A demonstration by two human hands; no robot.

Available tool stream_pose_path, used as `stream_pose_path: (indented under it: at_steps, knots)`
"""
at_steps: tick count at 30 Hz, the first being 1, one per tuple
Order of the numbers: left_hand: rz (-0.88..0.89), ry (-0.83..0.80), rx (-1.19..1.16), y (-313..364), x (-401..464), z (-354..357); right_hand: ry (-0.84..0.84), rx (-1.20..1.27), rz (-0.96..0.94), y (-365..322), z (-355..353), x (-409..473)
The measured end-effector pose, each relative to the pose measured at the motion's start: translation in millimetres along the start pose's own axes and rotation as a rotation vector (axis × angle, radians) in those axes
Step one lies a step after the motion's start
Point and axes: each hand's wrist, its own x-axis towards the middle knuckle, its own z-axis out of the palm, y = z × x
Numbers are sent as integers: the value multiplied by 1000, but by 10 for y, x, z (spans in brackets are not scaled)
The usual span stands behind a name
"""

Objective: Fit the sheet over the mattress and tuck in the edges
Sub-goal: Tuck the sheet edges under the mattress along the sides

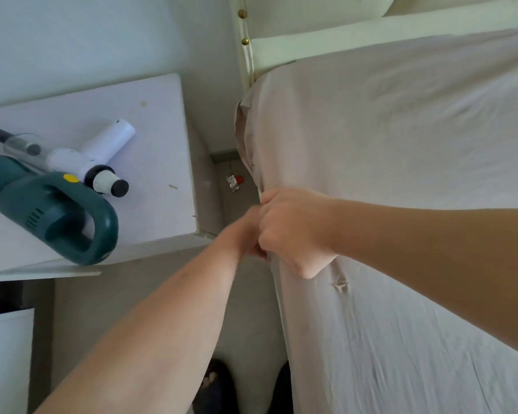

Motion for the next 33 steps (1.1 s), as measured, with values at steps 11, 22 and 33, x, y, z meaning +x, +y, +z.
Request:
stream_pose_path:
  at_steps: [11,22,33]
  knots:
    - [239,529,208,468,279,-582,324,137,55,81,89,80]
    - [76,-46,-303,1017,833,-1187,418,128,292,1267,-466,251]
    - [289,665,167,1342,1312,-1292,426,128,289,1447,-310,462]
